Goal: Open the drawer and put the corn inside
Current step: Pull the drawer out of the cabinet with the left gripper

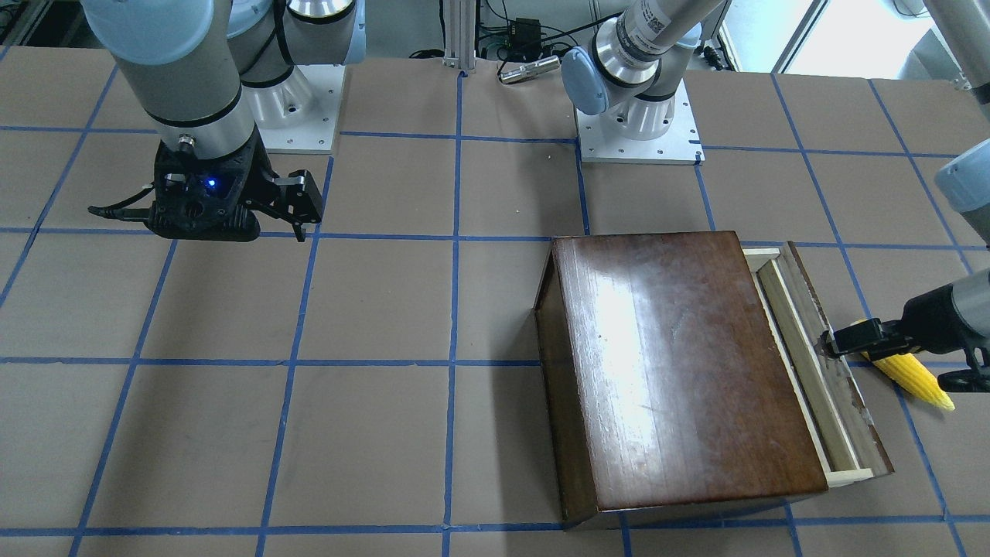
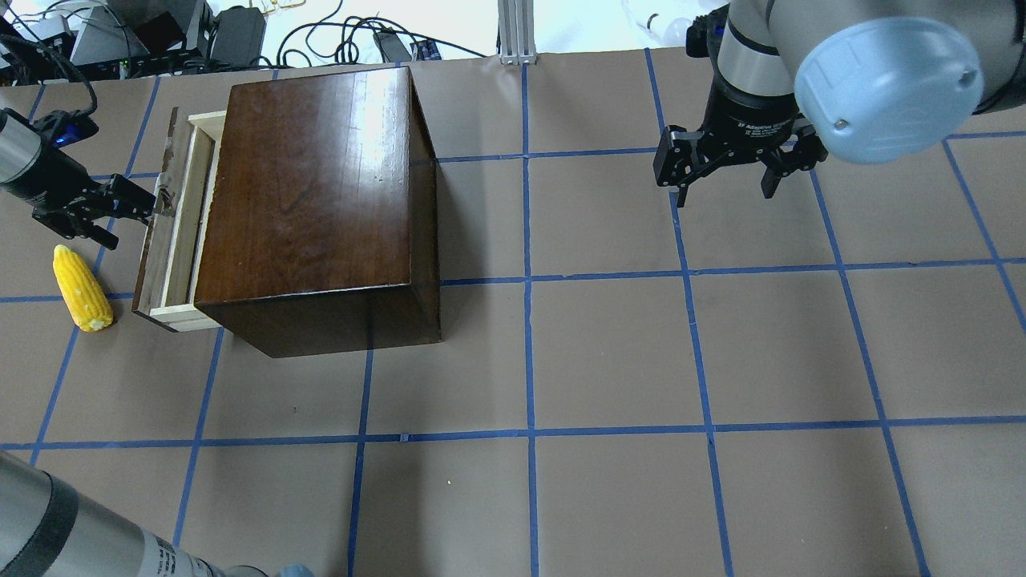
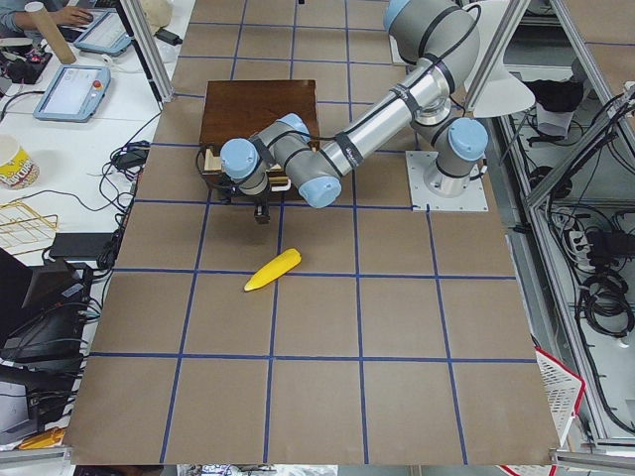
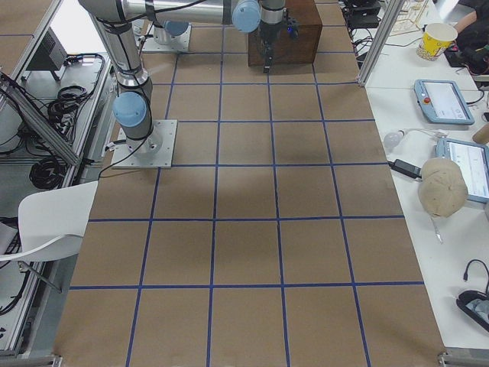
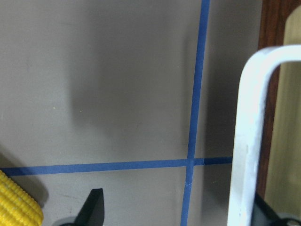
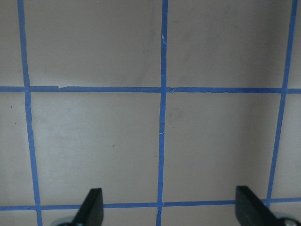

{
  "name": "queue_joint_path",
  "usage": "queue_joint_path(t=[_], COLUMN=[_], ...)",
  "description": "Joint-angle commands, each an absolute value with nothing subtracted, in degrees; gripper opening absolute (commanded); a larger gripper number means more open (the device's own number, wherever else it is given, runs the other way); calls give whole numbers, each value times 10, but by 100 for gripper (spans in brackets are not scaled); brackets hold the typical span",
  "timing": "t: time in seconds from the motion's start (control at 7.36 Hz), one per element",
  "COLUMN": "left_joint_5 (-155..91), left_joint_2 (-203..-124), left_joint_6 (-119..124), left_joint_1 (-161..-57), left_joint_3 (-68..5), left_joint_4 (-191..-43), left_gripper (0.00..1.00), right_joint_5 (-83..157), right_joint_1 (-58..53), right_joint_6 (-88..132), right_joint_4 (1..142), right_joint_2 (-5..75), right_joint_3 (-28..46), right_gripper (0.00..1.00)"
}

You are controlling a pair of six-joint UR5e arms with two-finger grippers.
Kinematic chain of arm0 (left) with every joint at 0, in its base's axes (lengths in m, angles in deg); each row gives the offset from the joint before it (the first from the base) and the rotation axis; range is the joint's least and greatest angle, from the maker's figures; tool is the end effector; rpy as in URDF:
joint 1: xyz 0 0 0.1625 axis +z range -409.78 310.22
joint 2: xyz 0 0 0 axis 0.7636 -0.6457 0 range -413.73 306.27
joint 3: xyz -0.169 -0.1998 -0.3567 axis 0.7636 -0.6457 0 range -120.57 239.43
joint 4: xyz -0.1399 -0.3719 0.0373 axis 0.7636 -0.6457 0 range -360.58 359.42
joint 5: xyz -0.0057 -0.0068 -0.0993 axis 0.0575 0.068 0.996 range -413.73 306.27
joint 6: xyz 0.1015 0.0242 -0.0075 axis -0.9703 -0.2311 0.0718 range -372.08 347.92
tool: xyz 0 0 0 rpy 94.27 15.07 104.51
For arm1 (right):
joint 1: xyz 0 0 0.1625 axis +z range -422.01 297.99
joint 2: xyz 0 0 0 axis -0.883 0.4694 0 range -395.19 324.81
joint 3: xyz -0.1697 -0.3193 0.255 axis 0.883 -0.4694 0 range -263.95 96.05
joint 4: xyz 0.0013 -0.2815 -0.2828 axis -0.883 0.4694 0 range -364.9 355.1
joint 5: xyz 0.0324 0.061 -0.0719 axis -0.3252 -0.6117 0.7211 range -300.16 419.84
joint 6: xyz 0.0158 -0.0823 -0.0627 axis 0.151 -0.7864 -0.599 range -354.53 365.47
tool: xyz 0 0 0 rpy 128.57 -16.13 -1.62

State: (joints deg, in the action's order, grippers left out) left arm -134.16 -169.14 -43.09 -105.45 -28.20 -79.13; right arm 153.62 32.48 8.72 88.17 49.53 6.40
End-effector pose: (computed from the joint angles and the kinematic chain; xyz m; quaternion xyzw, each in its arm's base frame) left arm 0.2212 -0.5911 0.2939 0.0372 -0.9908 -0.0398 0.1241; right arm 0.1659 -0.4985 0.4574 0.0115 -0.9991 -0.0200 0.0345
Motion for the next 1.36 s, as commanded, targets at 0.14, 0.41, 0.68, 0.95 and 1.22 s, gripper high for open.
queue_joint_path(t=[0.14,0.41,0.68,0.95,1.22], left_joint_5=[-1341,-1341,-1341,-1341,-1341], left_joint_2=[-1691,-1690,-1690,-1690,-1687], left_joint_6=[-433,-436,-437,-437,-437], left_joint_1=[-1045,-1044,-1037,-1037,-1037], left_joint_3=[-282,-282,-281,-282,-281], left_joint_4=[-791,-791,-791,-791,-791], left_gripper=[100,100,100,100,100], right_joint_5=[1536,1536,1536,1536,1536], right_joint_1=[325,325,325,325,325], right_joint_6=[87,87,87,87,87], right_joint_4=[882,882,882,882,882], right_joint_2=[495,495,495,495,495], right_joint_3=[64,64,64,64,64], right_gripper=[100,100,100,100,100])
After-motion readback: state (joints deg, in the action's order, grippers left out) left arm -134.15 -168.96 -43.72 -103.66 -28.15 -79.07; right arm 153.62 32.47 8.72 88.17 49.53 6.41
